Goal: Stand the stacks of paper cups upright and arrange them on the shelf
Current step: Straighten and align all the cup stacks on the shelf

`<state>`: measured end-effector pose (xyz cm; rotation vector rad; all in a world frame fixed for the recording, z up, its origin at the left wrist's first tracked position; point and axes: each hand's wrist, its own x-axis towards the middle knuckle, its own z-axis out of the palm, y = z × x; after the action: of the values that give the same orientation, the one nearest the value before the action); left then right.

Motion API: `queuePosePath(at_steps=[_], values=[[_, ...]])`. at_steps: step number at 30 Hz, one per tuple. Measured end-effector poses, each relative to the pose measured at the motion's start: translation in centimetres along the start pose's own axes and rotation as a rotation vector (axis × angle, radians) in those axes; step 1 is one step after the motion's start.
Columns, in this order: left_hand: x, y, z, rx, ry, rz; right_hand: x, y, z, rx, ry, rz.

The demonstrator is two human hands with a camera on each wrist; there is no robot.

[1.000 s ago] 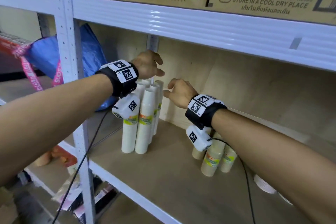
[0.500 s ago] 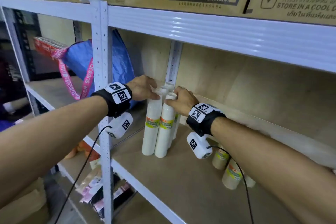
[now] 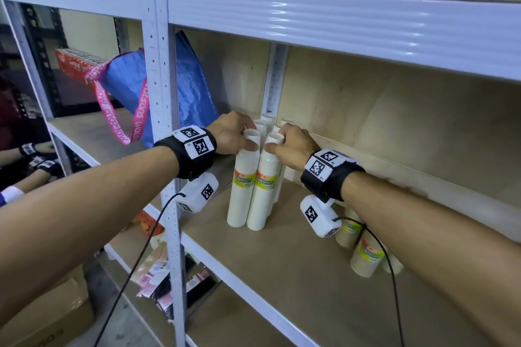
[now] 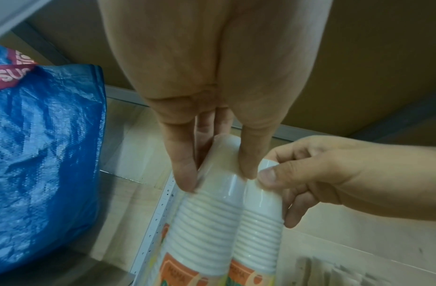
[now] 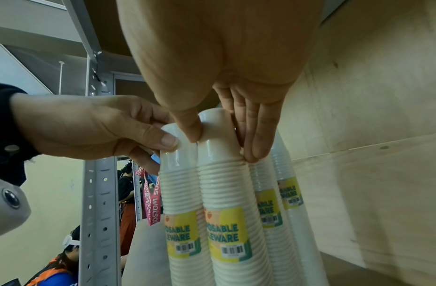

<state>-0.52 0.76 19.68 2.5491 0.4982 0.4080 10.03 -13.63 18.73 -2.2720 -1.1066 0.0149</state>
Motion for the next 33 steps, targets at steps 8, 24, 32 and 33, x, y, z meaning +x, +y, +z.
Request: queuePosePath(at_steps=[8,24,32,33], values=[[0.1,3.5,1.0,-0.094,-0.077,0.038,-1.9,1.7,-2.9,-0.038,0.019,-0.017],[5.9,11.0,7.0,-0.076,-0.030,0.163,-2.8,9.1,-8.7,-0.164,0.157,0.169],[9.7,12.7,10.3,-0.077,-0.007,0.203,-1.0,12.1,-9.4,-0.147,0.205,0.255],[10.2,12.8,10.7,-0.091,-0.003,0.207,-0.7,12.4,-9.5,-0.144,0.215,0.264]])
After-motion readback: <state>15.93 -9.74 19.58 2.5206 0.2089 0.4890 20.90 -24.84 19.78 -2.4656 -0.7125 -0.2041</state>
